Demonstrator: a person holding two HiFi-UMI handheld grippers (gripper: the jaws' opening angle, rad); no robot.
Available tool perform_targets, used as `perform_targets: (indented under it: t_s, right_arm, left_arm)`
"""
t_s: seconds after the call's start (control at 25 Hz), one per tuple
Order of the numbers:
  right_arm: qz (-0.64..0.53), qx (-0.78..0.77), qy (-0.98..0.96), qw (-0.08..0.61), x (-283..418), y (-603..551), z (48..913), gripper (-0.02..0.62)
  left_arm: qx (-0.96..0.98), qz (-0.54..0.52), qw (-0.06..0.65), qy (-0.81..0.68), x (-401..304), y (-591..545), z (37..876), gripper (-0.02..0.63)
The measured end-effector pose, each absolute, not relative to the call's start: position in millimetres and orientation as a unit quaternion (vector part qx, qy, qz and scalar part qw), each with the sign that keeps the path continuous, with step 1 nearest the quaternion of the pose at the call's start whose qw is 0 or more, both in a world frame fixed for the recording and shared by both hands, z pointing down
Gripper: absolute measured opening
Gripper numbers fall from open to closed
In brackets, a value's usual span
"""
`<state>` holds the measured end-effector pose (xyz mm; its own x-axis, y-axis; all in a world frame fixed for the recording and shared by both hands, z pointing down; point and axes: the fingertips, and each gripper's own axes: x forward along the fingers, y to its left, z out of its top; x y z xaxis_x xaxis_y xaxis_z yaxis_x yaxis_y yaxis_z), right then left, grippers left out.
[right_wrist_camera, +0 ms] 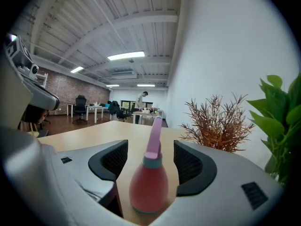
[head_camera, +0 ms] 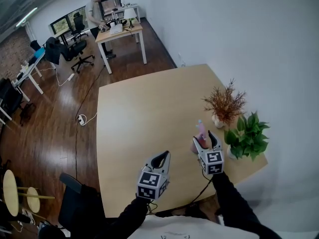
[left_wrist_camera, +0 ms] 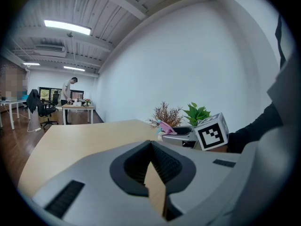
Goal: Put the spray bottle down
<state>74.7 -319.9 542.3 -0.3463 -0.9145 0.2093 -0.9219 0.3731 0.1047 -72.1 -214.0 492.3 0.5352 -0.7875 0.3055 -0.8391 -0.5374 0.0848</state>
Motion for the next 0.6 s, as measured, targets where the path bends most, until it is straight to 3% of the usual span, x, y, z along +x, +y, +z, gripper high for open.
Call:
perform_targets:
  t_s: [0.32, 0.6]
  right_arm:
    - [0.071, 0.547, -0.828, 0.102, 83, -232, 549, 0.295]
    - [0.107, 0.537, -0.832, 0.085, 84, -185, 545, 0.065]
  left_arm:
    - [0.871, 0.122, 0.115, -0.462, -66, -202, 499, 0.0]
    - [0.875, 0.126, 0.127, -0.449, -50, -184, 509, 0.0]
